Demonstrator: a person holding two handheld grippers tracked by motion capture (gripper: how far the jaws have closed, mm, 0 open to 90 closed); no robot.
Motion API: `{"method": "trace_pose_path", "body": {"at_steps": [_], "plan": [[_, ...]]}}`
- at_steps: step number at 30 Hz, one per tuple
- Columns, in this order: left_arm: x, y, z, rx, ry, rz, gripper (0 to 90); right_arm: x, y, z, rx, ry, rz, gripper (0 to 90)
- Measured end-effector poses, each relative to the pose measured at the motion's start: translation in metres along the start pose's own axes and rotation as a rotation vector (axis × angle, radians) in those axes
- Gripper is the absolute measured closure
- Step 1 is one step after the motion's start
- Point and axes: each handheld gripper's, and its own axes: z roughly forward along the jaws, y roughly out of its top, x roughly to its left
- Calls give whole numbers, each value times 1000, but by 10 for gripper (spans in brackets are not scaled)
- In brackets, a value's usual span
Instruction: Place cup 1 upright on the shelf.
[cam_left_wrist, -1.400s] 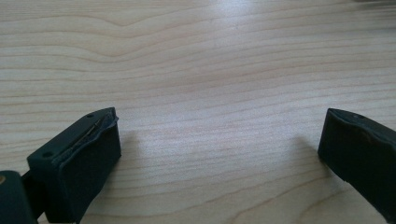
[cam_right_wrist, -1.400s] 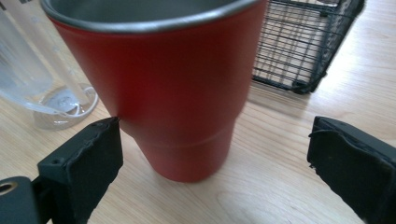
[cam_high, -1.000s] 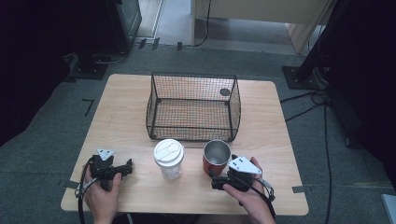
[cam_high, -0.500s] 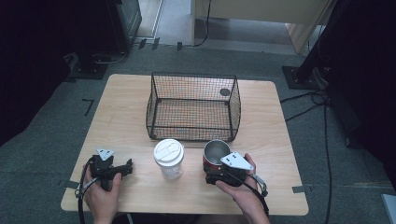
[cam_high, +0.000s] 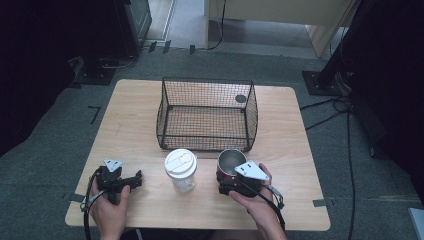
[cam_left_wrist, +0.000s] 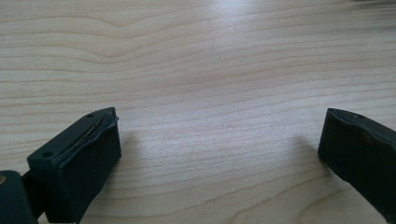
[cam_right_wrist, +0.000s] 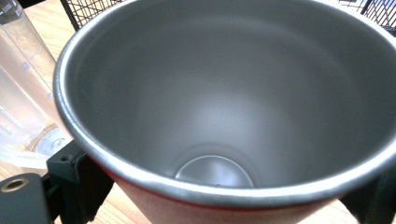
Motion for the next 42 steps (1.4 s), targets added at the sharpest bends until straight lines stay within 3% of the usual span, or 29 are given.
{"method": "trace_pose_path", "body": {"at_steps": [10, 19, 42], "plan": [[0, 0, 0, 0, 0, 0, 0, 2, -1, -1, -14, -18, -22, 74], [0, 0, 0, 0, 0, 0, 0, 2, 3, -4, -28, -15, -11, 74], [0, 0, 0, -2, 0, -2, 0, 8, 39, -17, -102, 2, -25, 74]]}}
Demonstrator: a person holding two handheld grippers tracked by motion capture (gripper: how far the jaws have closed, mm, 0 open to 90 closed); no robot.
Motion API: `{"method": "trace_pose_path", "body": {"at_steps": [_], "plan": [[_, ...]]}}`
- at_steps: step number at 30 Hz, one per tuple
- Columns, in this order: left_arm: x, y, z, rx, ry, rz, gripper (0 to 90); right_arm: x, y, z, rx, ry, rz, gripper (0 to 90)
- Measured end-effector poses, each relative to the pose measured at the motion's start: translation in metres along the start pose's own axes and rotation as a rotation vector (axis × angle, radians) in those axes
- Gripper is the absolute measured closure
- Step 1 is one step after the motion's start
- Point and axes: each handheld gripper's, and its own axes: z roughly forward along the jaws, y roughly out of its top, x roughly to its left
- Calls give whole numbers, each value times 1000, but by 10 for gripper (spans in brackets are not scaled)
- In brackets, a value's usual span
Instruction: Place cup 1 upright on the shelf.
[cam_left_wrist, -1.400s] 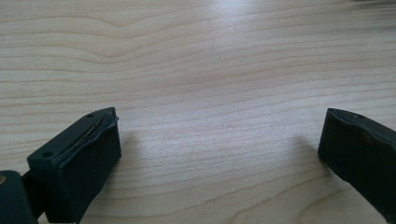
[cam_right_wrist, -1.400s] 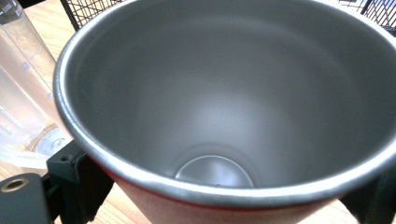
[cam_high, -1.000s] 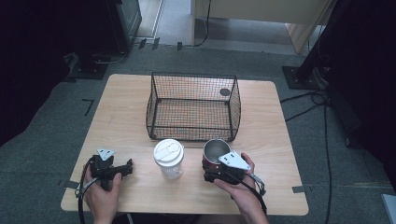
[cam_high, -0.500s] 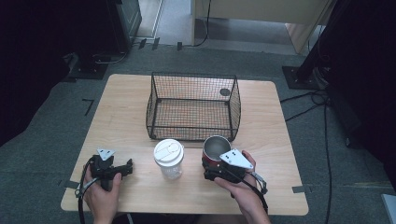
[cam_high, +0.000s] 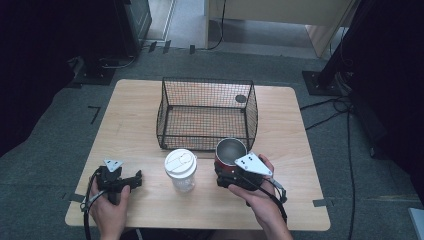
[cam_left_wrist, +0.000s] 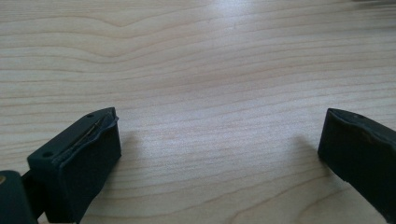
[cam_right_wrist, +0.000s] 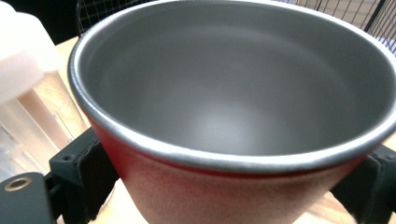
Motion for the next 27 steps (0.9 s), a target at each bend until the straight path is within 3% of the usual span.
{"method": "trace_pose_path", "body": {"at_steps": [27], "plan": [[0, 0, 0, 1, 0, 0, 0, 3, 42, -2, -84, 16, -15, 74]]}}
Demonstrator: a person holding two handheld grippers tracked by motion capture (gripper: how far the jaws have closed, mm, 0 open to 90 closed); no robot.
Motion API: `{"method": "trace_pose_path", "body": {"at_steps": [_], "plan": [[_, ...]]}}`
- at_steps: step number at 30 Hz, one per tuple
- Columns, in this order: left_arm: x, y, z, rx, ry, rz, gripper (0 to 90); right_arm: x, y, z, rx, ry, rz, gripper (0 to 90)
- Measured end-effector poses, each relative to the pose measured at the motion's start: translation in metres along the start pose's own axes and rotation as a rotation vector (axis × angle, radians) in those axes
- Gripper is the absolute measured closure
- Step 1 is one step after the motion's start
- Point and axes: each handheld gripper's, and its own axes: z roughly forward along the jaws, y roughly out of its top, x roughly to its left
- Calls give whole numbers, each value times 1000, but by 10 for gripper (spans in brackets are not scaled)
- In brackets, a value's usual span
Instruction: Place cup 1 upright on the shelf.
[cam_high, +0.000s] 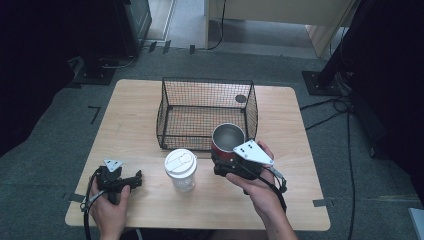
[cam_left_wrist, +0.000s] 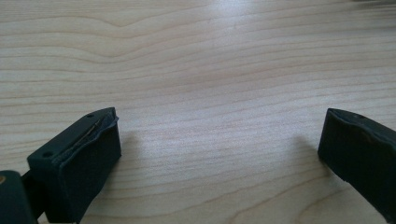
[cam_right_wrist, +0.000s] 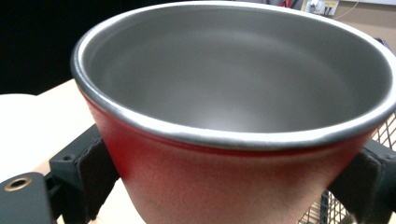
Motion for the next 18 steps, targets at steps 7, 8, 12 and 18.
{"method": "trace_pose_path", "body": {"at_steps": [7, 8, 12, 18], "plan": [[0, 0, 0, -1, 0, 0, 0, 2, 10, 3, -15, 3, -10, 74], [0, 0, 0, -1, 0, 0, 0, 2, 11, 3, -17, 3, -8, 74], [0, 0, 0, 0, 0, 0, 0, 2, 16, 6, -24, -2, -13, 74], [0, 0, 0, 0, 0, 0, 0, 3, 21, 11, -26, -1, -14, 74]]}}
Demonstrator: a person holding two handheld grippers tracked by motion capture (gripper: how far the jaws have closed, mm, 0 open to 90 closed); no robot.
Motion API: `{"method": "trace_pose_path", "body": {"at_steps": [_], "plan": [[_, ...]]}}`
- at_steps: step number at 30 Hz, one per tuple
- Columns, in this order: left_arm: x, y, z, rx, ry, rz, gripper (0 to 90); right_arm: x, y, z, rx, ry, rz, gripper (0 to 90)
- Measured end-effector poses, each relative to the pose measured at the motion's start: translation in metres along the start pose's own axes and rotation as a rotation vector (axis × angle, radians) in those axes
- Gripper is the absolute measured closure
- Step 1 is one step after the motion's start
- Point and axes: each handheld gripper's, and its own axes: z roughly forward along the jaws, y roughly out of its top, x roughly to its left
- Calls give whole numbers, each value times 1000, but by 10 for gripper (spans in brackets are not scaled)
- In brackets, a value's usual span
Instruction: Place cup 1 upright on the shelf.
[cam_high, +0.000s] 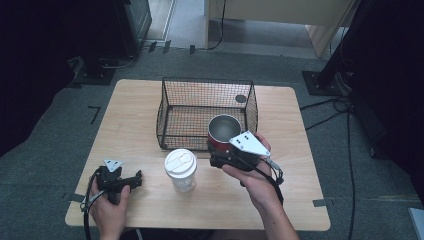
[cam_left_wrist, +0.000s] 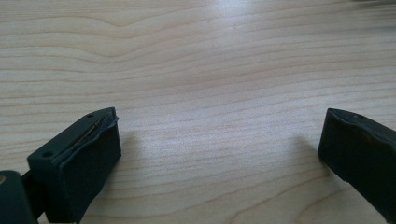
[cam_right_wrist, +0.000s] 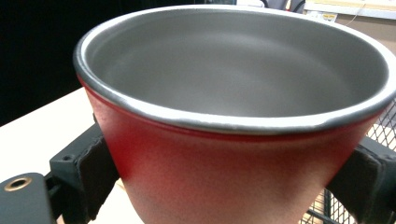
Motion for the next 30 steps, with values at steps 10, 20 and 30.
{"method": "trace_pose_path", "body": {"at_steps": [10, 20, 30], "plan": [[0, 0, 0, 0, 0, 0, 0, -4, 13, 14, -21, -14, 22, 74], [0, 0, 0, 0, 0, 0, 0, -12, 19, 31, -38, -34, 37, 74], [0, 0, 0, 0, 0, -1, 0, -20, 30, 49, -37, -46, 27, 74]]}}
